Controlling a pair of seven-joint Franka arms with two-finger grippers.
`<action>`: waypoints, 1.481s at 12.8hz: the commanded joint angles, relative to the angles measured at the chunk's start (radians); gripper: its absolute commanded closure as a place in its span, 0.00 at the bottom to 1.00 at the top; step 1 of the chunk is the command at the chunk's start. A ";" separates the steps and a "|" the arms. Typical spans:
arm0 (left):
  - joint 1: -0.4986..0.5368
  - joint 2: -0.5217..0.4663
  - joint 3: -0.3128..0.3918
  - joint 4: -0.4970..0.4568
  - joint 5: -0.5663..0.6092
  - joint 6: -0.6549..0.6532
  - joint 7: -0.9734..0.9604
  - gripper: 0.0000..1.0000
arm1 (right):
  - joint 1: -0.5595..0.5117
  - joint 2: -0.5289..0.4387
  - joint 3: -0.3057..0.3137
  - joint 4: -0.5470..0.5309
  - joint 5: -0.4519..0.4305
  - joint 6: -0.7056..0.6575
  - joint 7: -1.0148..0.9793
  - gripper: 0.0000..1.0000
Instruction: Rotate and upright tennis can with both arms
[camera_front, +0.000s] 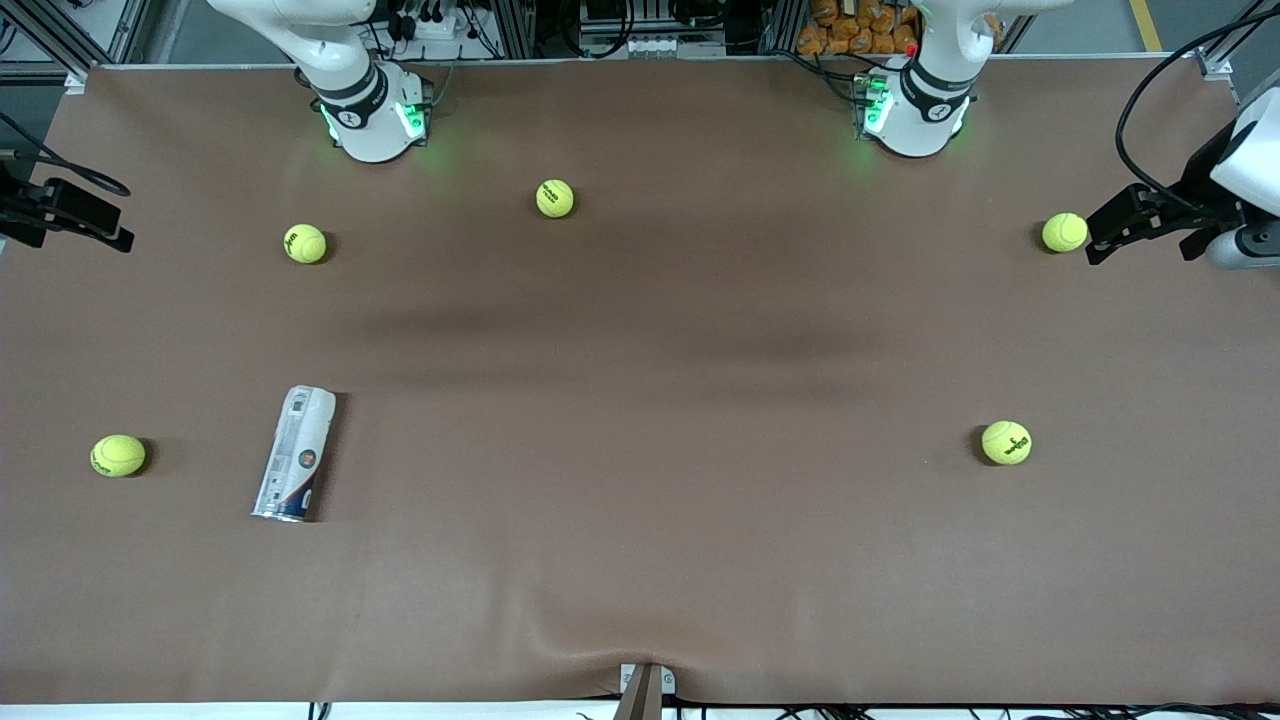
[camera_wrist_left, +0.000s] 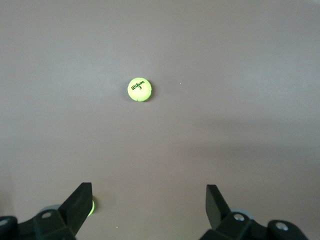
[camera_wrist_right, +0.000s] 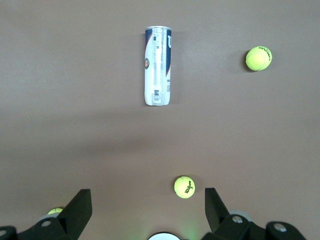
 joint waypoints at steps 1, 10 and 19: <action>-0.005 0.000 0.008 0.008 -0.015 -0.009 0.025 0.00 | -0.018 -0.024 0.018 -0.025 -0.014 0.012 -0.016 0.00; -0.002 0.001 0.009 0.005 -0.017 -0.011 0.025 0.00 | -0.021 0.033 0.016 -0.028 -0.014 0.052 -0.016 0.00; 0.006 0.007 0.008 0.013 -0.017 -0.028 0.022 0.00 | 0.014 0.249 0.018 -0.027 -0.015 0.228 -0.016 0.00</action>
